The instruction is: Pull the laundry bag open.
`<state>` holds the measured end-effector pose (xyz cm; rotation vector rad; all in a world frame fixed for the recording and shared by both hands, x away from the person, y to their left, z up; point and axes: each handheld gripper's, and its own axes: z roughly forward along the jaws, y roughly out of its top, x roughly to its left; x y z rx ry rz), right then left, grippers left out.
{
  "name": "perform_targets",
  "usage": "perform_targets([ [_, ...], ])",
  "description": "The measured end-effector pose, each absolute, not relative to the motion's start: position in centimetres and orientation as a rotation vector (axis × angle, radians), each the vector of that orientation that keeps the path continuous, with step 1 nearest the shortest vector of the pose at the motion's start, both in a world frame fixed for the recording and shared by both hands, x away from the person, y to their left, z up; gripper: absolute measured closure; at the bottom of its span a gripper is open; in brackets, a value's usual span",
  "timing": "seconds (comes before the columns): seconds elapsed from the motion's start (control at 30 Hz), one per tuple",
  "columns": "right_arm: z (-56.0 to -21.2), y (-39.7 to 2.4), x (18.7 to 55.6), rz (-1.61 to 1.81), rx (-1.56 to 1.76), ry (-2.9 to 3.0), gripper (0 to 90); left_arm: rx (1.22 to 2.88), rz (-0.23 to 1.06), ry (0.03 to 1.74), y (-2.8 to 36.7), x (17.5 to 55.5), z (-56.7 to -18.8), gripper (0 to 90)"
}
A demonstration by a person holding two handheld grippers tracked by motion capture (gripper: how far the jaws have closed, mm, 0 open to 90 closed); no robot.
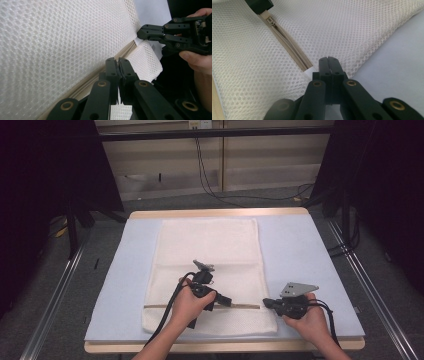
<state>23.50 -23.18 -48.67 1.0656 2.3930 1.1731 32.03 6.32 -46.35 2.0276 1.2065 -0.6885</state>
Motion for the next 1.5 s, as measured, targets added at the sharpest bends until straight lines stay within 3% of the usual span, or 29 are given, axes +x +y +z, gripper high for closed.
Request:
perform_targets([
  [1.5, -48.7, -23.1, 23.4, 1.172, 1.051, 2.387, 90.0, 2.004, -0.666, 1.223, 9.4, 32.2, -46.5, 87.5],
])
